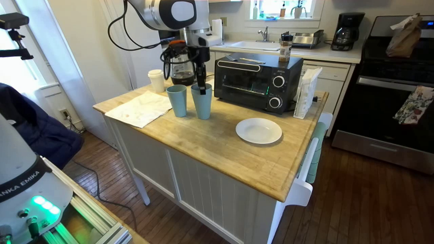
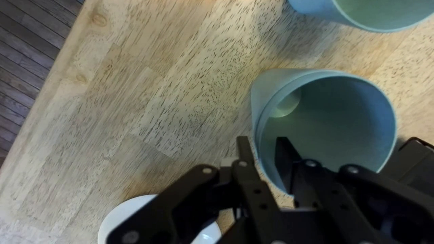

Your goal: Pick up all the individual stacked blue cups from the stack of cups and put them on the kitchen counter one by one

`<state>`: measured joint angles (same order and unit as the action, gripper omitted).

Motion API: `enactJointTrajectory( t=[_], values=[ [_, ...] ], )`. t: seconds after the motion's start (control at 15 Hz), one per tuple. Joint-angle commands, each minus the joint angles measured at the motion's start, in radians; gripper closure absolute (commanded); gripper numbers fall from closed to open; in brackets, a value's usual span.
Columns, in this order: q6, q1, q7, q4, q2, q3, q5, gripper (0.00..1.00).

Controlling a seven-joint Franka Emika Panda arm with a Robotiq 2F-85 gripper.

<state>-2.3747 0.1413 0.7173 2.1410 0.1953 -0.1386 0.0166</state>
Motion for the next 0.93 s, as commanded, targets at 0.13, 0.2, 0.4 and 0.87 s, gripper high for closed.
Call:
enactJointTrajectory(
  t=[0.13,0.2,0.4,0.87],
  values=[
    [0.017,-0.009,-0.023,-0.024,0.01,-0.016,0.032,1.0],
    [0.016,-0.008,-0.023,-0.027,0.01,-0.016,0.035,1.0],
    [0.014,-0.008,-0.026,-0.025,0.003,-0.016,0.042,0.99],
    [-0.035,-0.011,-0.035,0.011,-0.045,-0.014,0.091,0.99]
  ],
)
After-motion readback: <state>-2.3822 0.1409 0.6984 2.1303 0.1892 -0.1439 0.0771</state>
